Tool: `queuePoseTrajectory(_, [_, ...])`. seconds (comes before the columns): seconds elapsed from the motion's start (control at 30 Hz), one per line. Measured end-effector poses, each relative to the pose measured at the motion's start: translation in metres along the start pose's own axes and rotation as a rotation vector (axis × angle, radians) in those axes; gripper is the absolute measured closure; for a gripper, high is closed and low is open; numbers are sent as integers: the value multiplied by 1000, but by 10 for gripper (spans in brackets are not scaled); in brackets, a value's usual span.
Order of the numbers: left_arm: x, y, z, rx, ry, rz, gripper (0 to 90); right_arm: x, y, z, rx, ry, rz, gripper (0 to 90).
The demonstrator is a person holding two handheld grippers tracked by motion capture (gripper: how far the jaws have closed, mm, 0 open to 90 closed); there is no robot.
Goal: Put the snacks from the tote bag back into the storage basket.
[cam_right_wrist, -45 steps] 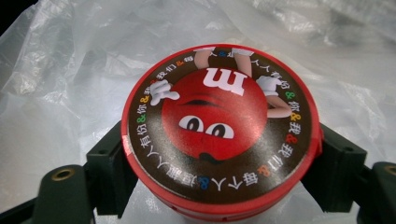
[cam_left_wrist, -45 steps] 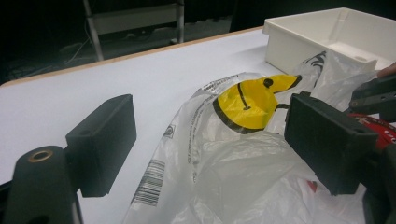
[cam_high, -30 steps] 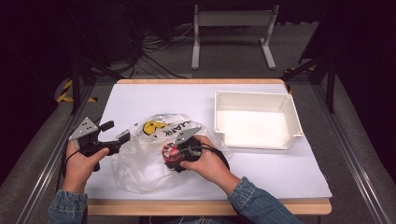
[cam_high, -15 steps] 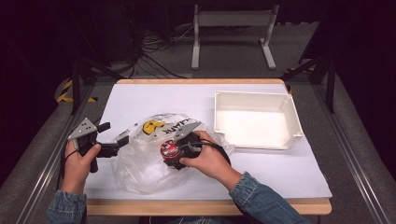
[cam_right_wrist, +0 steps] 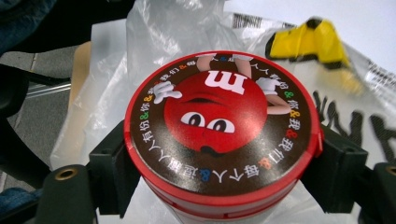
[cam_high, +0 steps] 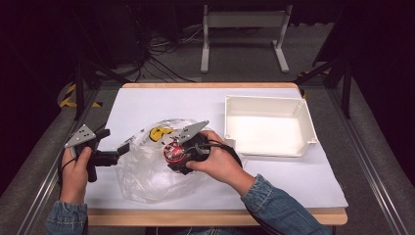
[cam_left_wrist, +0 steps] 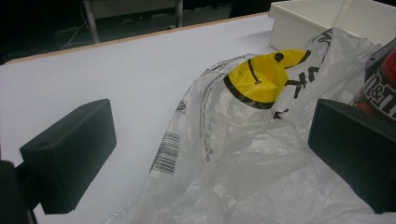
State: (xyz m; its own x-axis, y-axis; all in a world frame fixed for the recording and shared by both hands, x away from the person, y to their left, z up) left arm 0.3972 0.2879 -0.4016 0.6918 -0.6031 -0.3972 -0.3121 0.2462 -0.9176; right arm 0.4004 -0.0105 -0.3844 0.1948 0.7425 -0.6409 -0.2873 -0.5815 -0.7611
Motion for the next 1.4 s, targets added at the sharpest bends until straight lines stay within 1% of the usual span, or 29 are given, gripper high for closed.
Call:
queuePoseTrajectory(0.1, [-3,0,1,6,-4,-9,18,-4,-5,0,-11,-5,-11,231])
queuePoseTrajectory(0.2, [-6,0,2,3,-4,-19,18,-8,-10,0,-19,-7,-19,231])
queuePoseTrajectory(0.37, [-10,0,4,5,-4,-18,17,-15,-17,2,-30,-11,-30,231])
queuePoseTrajectory(0.47, [-12,0,4,0,12,-25,18,-19,-21,2,-36,-14,-37,231])
queuePoseTrajectory(0.7, [-16,1,2,31,70,-30,17,-26,-26,0,-47,-23,-54,231])
queuePoseTrajectory(0.73, [-17,1,2,28,77,-31,14,-27,-26,0,-48,-23,-55,231])
queuePoseTrajectory(0.83, [-19,0,0,36,110,-40,14,-30,-28,-1,-49,-30,-59,231])
queuePoseTrajectory(0.87, [-19,0,0,49,121,-46,15,-32,-29,-1,-46,-34,-62,231])
queuePoseTrajectory(0.9, [-20,0,-1,46,130,-49,15,-33,-30,-1,-49,-36,-65,231])
queuePoseTrajectory(0.93, [-21,-1,-1,61,131,-53,16,-34,-30,-1,-55,-35,-66,231])
queuePoseTrajectory(1.0, [-21,-1,-1,71,137,-59,19,-36,-32,-1,-58,-38,-68,231])
queuePoseTrajectory(1.1, [-22,-1,-2,80,133,-61,24,-39,-34,-2,-80,-40,-73,231])
queuePoseTrajectory(1.13, [-22,-2,-2,78,134,-64,25,-41,-34,-2,-82,-43,-75,231])
queuePoseTrajectory(1.17, [-22,-2,-2,86,137,-66,25,-43,-35,-3,-80,-52,-78,231])
queuePoseTrajectory(1.23, [-23,-2,-3,82,139,-70,25,-47,-36,-5,-74,-65,-86,231])
queuePoseTrajectory(1.33, [-23,-3,-3,84,140,-68,25,-53,-36,-9,-72,-67,-92,231])
queuePoseTrajectory(1.4, [-24,-3,-3,67,142,-69,25,-57,-36,-12,-66,-65,-97,231])
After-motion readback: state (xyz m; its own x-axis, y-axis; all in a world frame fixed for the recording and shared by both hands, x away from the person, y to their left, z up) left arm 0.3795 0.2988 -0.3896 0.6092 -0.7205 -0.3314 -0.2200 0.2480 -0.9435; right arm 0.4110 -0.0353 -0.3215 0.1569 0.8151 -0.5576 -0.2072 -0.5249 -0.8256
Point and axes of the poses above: each handheld gripper's, and its own axes: x roughly forward along the jaws, y roughly out of its underside, z roughly to its left, the point moved 3 cm from there along x, roughly forward along the jaws, and after that the axes turned 5 degrees about x, right-handed, at the moved point
